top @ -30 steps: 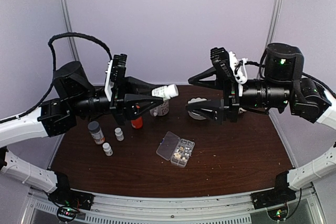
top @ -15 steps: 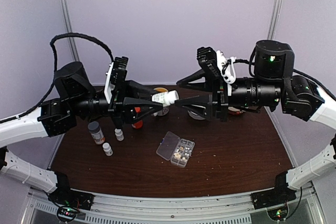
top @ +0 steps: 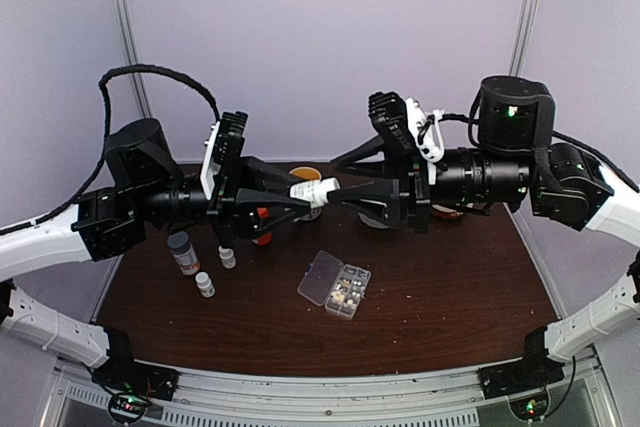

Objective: Sort the pills into containers
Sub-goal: Screw the lid of the pill bottle onto the pill bottle.

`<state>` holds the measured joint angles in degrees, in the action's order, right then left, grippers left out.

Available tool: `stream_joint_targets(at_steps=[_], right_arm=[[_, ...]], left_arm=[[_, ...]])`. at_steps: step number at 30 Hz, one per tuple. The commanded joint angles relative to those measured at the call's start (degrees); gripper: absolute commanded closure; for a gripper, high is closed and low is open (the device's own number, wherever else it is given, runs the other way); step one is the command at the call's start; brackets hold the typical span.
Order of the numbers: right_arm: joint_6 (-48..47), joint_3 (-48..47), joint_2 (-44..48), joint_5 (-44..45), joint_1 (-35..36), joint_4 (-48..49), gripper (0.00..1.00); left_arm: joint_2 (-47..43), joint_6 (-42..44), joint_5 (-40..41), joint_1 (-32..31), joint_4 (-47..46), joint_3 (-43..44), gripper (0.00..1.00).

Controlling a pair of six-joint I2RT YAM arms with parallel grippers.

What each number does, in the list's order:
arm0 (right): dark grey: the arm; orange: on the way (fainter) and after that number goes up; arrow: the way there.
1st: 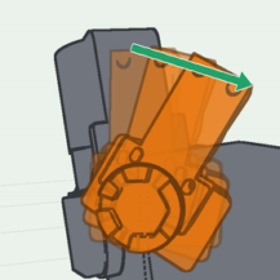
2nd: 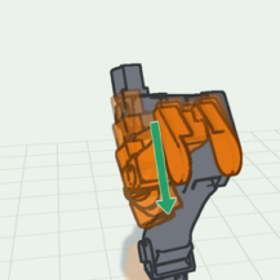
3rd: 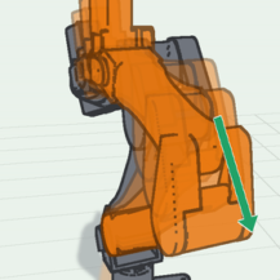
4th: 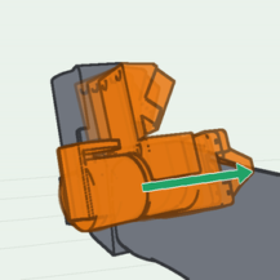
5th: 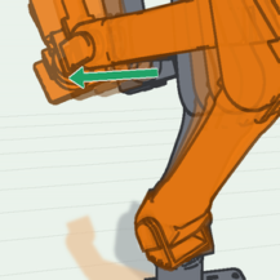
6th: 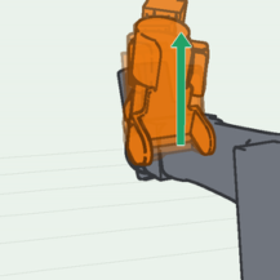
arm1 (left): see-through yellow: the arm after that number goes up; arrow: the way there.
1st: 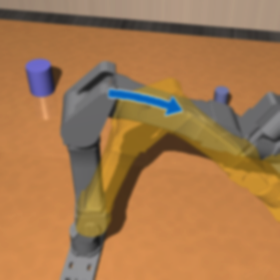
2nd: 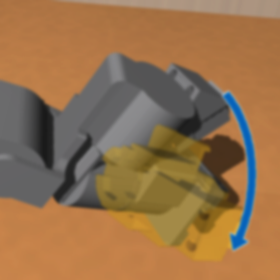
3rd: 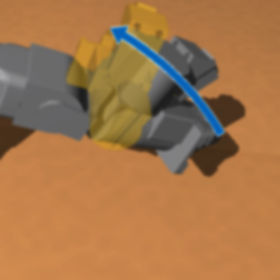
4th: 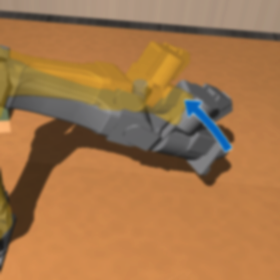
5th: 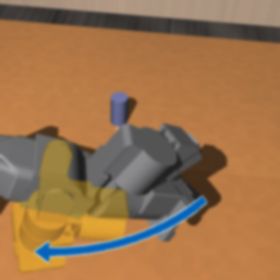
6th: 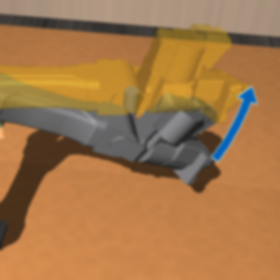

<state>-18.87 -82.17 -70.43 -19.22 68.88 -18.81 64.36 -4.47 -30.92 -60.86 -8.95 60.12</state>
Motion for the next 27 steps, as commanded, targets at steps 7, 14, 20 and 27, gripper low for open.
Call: stream_joint_targets(at_steps=[7, 14, 20, 27], right_arm=[[-0.6, -2.5, -1.0, -0.5, 0.7, -2.4, 0.52], [-0.8, -2.4, -0.7, -0.6, 0.7, -2.9, 0.78], [-0.7, -2.2, -0.9, -0.9, 0.7, -3.1, 0.63], [-0.6, -2.3, -1.1, -0.8, 0.7, -3.1, 0.78]], left_arm=[[-0.2, -0.6, -0.8, -0.3, -2.5, 0.8, 1.00], [0.1, -0.6, -0.8, -0.3, -2.6, 0.9, 1.00], [0.1, -0.7, -1.0, -0.3, -2.7, 0.9, 1.00], [0.0, -0.7, -1.1, -0.3, -2.7, 0.9, 1.00]])
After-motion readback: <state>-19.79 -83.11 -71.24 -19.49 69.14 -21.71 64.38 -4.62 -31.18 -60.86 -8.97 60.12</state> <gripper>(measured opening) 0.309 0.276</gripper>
